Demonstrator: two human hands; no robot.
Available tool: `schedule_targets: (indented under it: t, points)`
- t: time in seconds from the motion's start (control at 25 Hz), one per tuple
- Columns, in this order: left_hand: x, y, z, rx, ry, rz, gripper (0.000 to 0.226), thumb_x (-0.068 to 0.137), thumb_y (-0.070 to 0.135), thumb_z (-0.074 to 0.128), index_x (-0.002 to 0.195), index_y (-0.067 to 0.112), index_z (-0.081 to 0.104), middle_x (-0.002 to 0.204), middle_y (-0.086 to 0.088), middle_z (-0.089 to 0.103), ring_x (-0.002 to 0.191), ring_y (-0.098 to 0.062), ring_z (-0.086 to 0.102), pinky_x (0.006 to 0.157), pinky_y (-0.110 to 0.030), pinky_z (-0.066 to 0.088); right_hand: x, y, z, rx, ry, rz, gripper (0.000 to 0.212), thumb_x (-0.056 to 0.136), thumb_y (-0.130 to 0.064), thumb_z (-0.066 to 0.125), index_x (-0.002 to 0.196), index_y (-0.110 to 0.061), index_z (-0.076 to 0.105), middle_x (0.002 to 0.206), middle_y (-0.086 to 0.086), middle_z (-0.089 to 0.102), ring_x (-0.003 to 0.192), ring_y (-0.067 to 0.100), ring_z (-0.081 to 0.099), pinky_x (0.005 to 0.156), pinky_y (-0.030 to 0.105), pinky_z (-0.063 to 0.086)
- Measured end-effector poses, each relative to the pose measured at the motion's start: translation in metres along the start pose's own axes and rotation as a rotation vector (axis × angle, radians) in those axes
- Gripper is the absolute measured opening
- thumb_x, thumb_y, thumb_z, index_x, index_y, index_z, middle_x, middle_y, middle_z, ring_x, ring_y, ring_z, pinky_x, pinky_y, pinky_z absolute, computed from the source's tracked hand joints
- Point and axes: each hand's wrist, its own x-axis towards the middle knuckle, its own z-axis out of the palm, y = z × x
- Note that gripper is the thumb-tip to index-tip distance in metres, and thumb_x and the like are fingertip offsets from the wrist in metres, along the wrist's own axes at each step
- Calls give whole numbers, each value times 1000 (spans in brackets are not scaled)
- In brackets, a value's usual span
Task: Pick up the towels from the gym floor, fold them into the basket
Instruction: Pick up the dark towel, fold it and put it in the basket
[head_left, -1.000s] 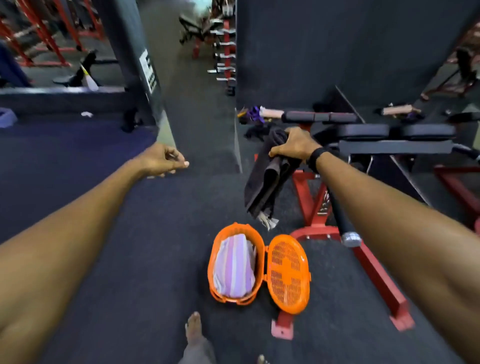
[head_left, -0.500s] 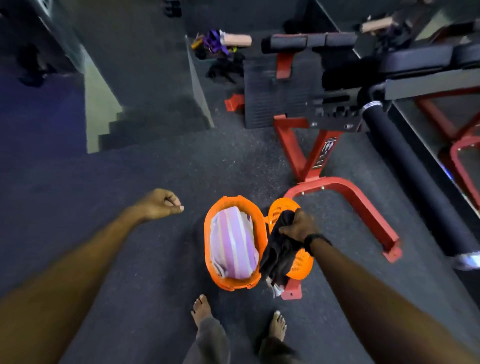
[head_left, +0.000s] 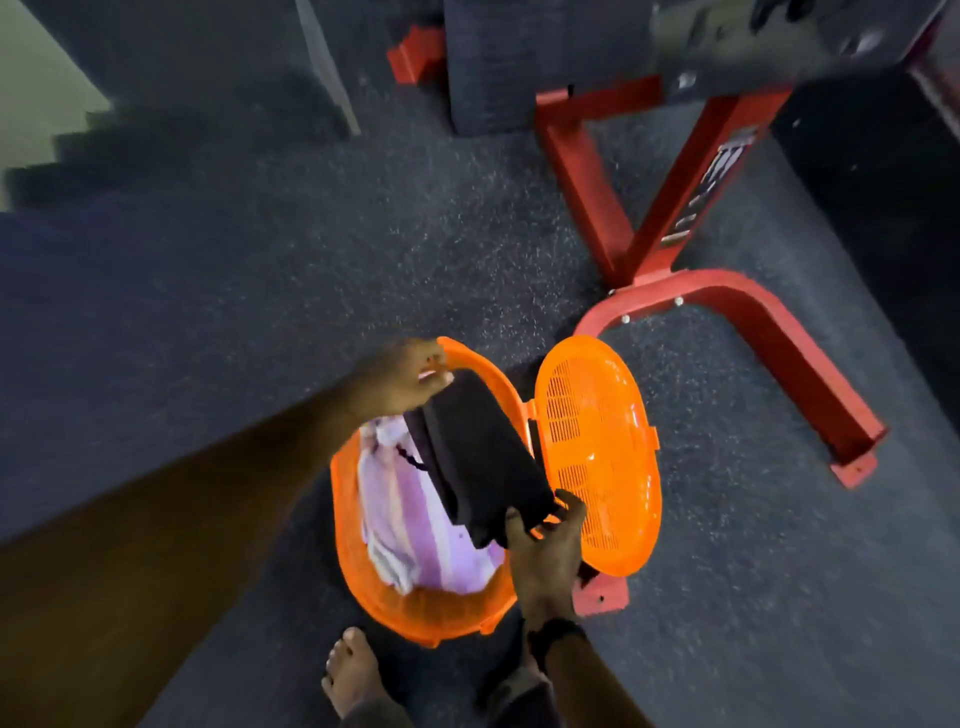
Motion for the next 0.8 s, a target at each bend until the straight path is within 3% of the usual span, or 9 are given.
schedule_targets:
  t: [0.12,0.2,0.24,0.28,0.4,0.48,0.68,0.8]
  points:
    - [46,-41,112,385,-239,73,70,90,58,40,149,21,28,154,-16,28,142,-32,27,112,-46,28,44,84,43,-350,-176,-214,64,81,-23,64,140,-13,41,143,13,40,133,25,38,109,34,35]
    - [61,-62,168,546,-345,28,77,91,61,38,153,29,3,159,-20,1,147,-37,5,116,-51,20,67,116,67,-582,-233,-409,68,79,-39,51,144,-18,41,150,16,35,139,32,34,110,44,35]
    - [63,-68,182,593,-315,19,80,91,62,39,152,30,-2,159,-20,-4,147,-38,1,116,-52,18,76,120,76,-701,-214,-515,70,77,-44,48,144,-20,42,150,18,36,138,36,36,107,46,37]
    - [66,-75,197,626,-228,41,82,89,63,39,153,29,-1,159,-21,-2,146,-39,6,113,-54,20,86,131,85,-817,-194,-596,72,76,-46,48,143,-21,42,150,19,37,137,38,36,107,47,37]
    - [65,-96,214,679,-4,172,81,84,68,32,150,23,22,150,-27,31,135,-43,37,103,-60,32,105,154,103,-1009,-147,-712,76,79,-44,59,147,-21,35,153,21,31,141,40,28,113,48,23]
    - [66,-117,223,716,-46,165,80,87,71,23,150,22,26,149,-26,33,136,-41,36,107,-60,26,114,171,108,-1079,-149,-746,82,78,-43,65,149,-23,32,154,20,30,142,39,26,114,47,19]
    - [82,-137,242,668,-86,99,85,81,75,11,151,26,14,151,-27,27,143,-40,23,113,-56,0,145,191,124,-1130,-226,-708,96,66,-45,79,148,-28,31,152,15,35,141,33,32,113,45,19]
    - [69,-118,215,645,-143,107,82,81,74,19,149,28,27,149,-27,33,138,-42,32,108,-62,22,130,174,101,-1111,-330,-699,93,69,-43,76,149,-25,31,152,17,35,140,35,34,112,47,28]
